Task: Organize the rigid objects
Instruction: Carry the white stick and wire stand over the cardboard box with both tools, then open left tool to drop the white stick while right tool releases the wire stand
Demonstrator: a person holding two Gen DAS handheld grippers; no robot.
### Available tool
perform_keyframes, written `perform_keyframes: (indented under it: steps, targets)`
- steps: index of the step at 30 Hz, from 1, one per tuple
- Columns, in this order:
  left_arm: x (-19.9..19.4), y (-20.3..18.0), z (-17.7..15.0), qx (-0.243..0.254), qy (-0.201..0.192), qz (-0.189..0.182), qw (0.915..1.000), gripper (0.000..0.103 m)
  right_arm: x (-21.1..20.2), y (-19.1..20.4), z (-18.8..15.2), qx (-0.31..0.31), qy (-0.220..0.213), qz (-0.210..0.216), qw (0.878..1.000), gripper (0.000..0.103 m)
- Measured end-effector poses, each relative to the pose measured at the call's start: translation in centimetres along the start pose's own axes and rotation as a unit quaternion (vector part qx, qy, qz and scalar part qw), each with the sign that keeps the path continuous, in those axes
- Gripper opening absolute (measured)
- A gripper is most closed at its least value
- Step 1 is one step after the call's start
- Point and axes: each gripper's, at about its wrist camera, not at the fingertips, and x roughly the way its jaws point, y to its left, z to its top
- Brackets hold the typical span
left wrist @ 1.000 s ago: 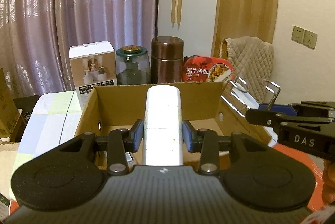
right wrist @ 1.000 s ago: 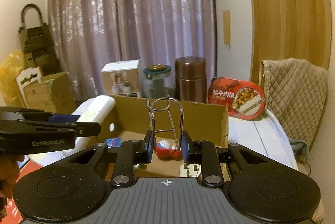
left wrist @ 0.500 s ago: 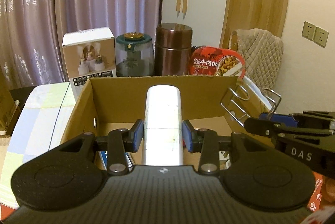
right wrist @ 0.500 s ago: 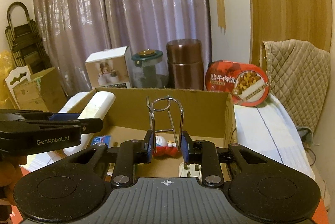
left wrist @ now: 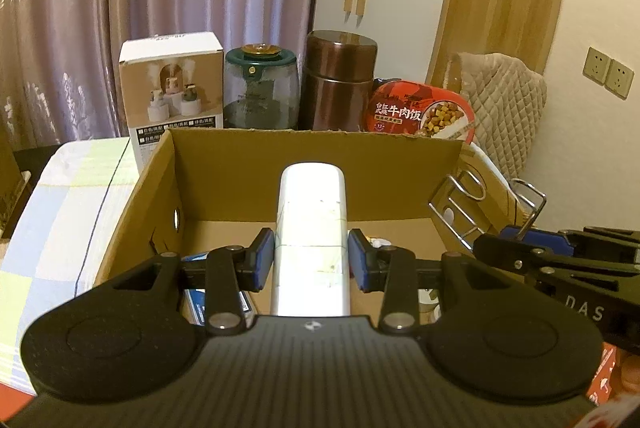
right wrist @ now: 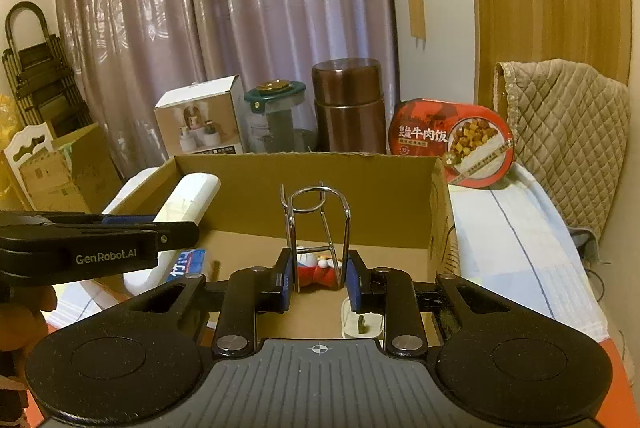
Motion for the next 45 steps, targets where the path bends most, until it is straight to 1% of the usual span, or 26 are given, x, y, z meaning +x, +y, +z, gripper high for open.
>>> perform_keyframes:
  steps: [6,12,18,24,33,45]
  targets:
    - [0.3,0.3,-0.1,-0.012,-0.001,-0.003,0.9999,0.035,0.1,0.1,-0.1,0.003,0.003,0.002,1.000,0.023]
    - [0.6,0.0,-0.3,-0.009,0.006,-0.006,0.9999,0.035,0.1,0.1,-0.1,0.004,0.002,0.003,1.000,0.023]
    - [-0.1,0.1,0.0,-0.013,-0.012,0.002,0.9998,0.036,0.0,0.1,0.0,0.006,0.001,0.004,1.000,0.023]
    - [-0.5,0.3,0.4,-0.016,-0.018,0.009,0.9997,0.036,0.1,0.1,0.0,0.007,0.001,0.004,1.000,0.023]
    - [-0.3,0.6,0.2,-0.017,-0.008,0.017,0.9997,0.036,0.2,0.4,-0.3,0.006,0.003,0.005,1.000,0.023]
    - [-0.1,0.1,-0.1,-0.006,0.001,0.017,0.9998,0.036,0.3,0.3,-0.5,0.010,0.004,0.004,1.000,0.023]
